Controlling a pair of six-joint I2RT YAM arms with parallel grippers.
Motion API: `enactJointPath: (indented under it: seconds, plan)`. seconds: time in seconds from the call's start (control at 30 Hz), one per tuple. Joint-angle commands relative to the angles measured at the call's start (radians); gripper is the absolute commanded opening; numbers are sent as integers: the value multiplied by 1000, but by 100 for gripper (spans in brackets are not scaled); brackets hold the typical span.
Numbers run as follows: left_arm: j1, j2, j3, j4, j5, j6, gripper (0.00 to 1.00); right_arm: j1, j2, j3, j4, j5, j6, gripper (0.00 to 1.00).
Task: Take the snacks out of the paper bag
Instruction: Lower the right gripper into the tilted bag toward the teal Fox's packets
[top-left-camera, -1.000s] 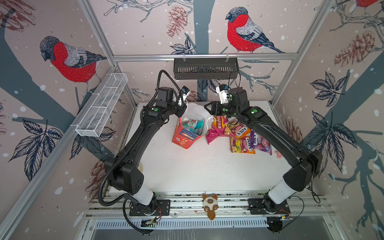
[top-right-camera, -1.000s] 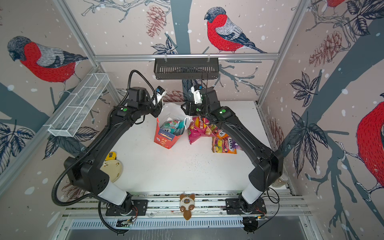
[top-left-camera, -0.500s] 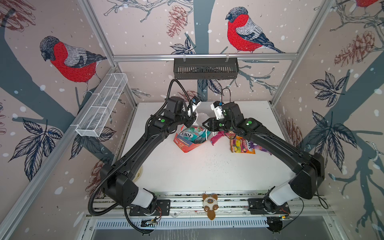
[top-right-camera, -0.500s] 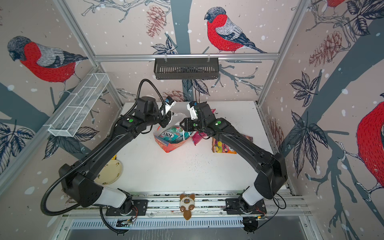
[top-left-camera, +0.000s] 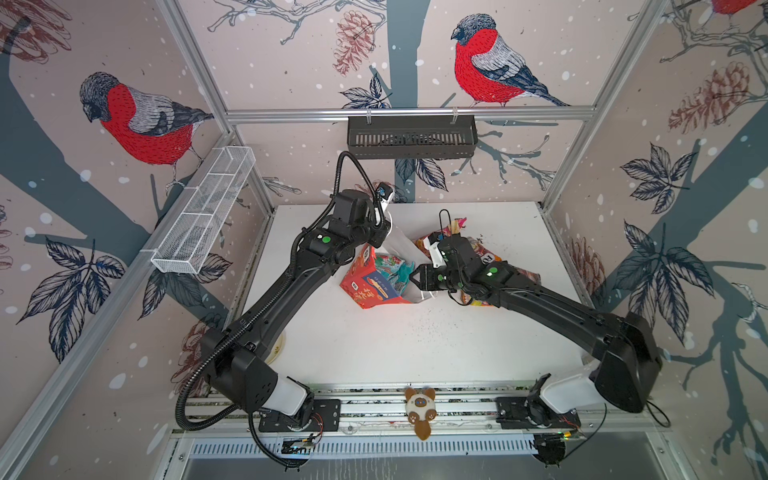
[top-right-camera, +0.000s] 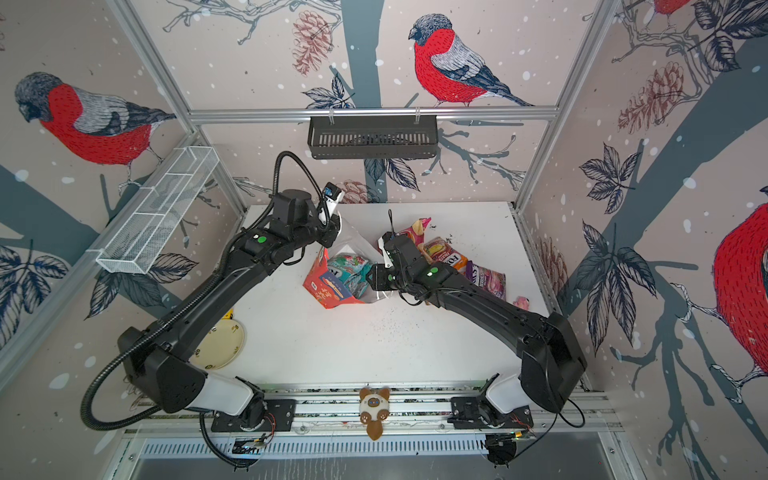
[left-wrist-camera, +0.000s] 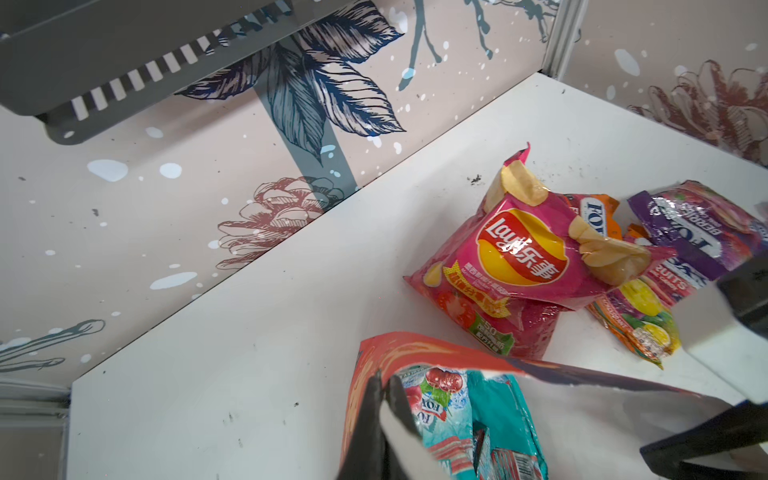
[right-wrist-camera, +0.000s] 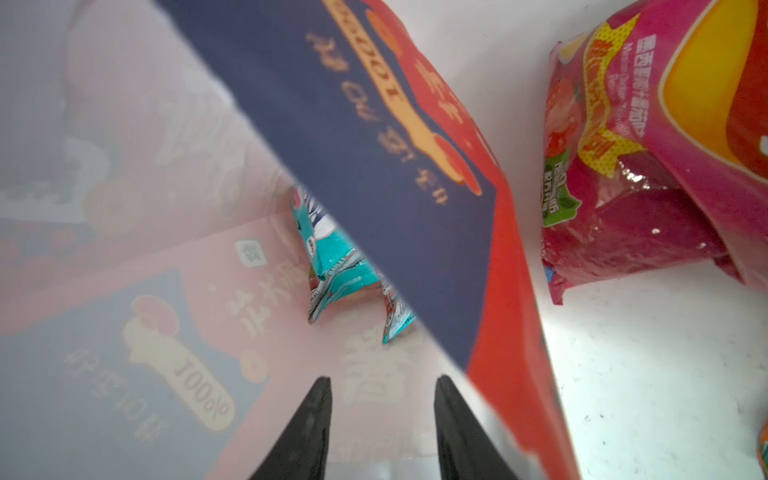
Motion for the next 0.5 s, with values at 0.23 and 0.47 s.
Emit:
enactJointPath:
  seconds: [0.23,0.47]
  plan:
    - [0,-28,-52,140,-28,77,0,17,268,219,43,-23,-69,43]
    - [-12,-47,-129,135,49,35,0,24,140,90,98,21,-53,45]
